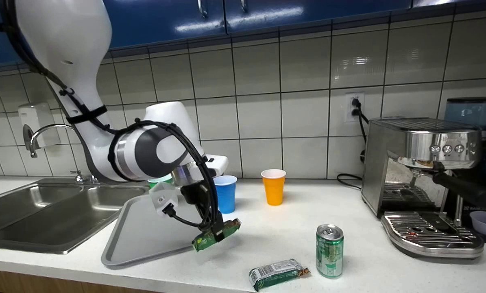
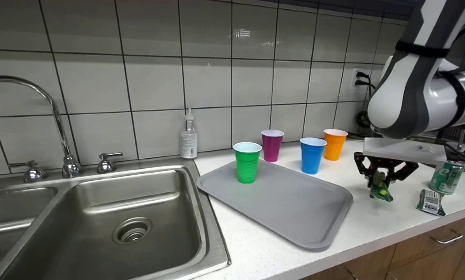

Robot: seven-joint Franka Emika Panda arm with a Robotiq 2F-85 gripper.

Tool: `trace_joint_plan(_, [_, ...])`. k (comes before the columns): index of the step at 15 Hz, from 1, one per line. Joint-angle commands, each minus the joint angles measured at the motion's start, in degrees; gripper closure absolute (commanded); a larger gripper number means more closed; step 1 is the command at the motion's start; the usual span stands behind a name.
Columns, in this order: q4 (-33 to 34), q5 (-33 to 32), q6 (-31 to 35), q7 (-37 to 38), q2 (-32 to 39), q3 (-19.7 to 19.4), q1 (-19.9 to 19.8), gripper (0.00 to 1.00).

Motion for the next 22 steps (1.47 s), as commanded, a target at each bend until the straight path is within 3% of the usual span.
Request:
trace_joint_plan(1, [1.6, -2.1, -4.2, 0.0, -2.7, -1.9, 3.7, 0.88])
trace_joint_plan(7, [4.9, -2.0, -7.7, -1.7, -3.8, 0.0, 5.6, 0.88])
trace_joint_plan(13, [7.2, -0.3, -10.3, -6.8, -4.3, 3.9, 4.5, 0.88])
trace_joint_plan(14, [7.7, -3.8, -10.6, -5.2, -4.8, 8.7, -0.5, 0.88])
trace_joint_plan(19, [9.6, -3.2, -11.9, -9.7, -4.1, 20.5, -10.2, 0.88])
trace_joint_plan(22, [11.2, -2.3, -12.7, -13.4, -2.9, 25.7, -14.8, 0.88])
